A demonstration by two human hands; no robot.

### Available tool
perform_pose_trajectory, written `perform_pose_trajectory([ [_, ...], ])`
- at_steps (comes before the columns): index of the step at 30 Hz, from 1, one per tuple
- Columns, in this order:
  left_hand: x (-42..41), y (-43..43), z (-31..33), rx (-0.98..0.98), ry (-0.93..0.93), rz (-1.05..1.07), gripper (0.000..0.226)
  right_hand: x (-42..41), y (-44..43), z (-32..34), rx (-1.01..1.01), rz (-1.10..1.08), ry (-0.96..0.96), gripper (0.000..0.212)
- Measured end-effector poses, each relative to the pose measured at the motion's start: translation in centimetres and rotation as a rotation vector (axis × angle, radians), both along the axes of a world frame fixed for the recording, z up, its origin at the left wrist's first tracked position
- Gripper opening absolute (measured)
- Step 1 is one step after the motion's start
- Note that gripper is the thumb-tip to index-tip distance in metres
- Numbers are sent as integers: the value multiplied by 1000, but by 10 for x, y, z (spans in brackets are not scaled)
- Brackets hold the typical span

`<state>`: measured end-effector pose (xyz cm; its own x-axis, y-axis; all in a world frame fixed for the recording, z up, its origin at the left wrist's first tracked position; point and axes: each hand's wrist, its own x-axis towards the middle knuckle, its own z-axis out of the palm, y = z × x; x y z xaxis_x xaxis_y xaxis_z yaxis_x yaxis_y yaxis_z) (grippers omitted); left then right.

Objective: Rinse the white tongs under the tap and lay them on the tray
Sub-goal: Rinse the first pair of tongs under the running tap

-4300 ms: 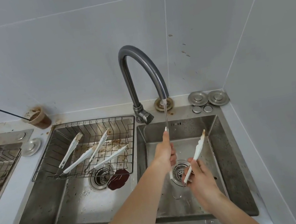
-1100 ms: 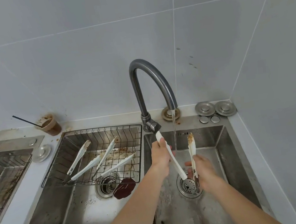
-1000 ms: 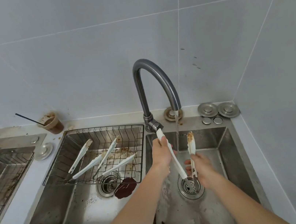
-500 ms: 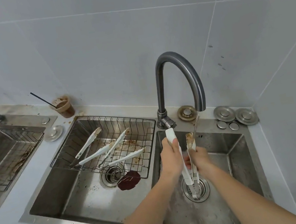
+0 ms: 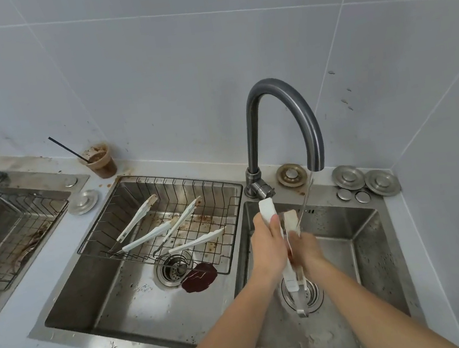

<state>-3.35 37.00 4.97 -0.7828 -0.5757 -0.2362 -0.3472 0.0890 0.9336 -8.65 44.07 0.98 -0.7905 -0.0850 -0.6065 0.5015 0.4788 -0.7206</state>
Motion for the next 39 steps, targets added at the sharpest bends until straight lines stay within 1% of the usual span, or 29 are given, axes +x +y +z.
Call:
perform_pose_trajectory([
  [1,1,-4,0,14,13,9,23,1,2,0,-51,4,-37,29],
  [3,5,-10,-1,64,24,20,28,0,7,-2,-126,-20,-79,26],
  [6,12,-6,-2,98,26,-6,26,-1,5,-3,-46,-102,-26,20],
  [8,16,3,-1,84,24,-23,23,0,2,-3,-12,-144,-6,28],
  [12,21,17,6,33,91,-38,17,2,0,0,26,-162,-10,44],
  [15,23,16,10,30,130,-32,20,0,-5,7,32,-157,23,55],
  [18,28,14,7,30,127,-5,22,1,-13,14,17,-117,-14,60],
  [21,31,6,1,108,104,95,19,4,-13,12,-30,-70,-19,49],
  [23,31,0,-5,185,88,156,21,5,-10,9,-38,-45,12,40],
  [26,30,-4,-12,266,59,177,29,7,-4,5,-4,-14,55,24],
  [28,28,-3,-14,345,51,189,26,7,0,2,46,13,90,21],
  [29,27,-1,-14,381,54,189,26,7,1,1,95,29,123,23],
  [32,24,8,-13,431,56,171,30,2,5,1,286,48,227,45],
  [34,23,13,-12,429,64,152,29,-2,7,4,343,28,245,53],
  [37,24,21,-10,363,91,116,27,-6,5,7,431,19,231,62],
  [39,25,25,-8,274,108,79,29,-9,4,6,403,-31,205,66],
])
